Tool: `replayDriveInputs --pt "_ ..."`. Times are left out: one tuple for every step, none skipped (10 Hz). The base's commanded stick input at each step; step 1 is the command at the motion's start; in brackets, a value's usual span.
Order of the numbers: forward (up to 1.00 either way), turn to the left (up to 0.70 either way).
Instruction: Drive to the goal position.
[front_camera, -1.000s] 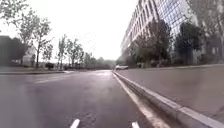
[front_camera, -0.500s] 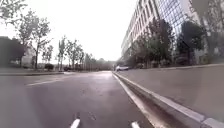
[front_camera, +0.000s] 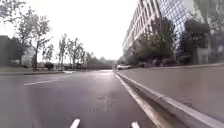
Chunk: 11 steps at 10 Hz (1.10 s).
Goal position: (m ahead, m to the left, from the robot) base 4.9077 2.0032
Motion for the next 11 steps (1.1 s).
replayDriveInputs --pt "0.70 0.01" --pt "0.70 0.00" --pt "0.70 0.00" --pt "0.70 0.00" --pt "0.70 0.00" --pt "0.70 0.00" --pt "0.70 0.00" --pt "0.70 0.00" --pt "0.70 0.00" --pt "0.70 0.00" --pt "0.70 0.00"
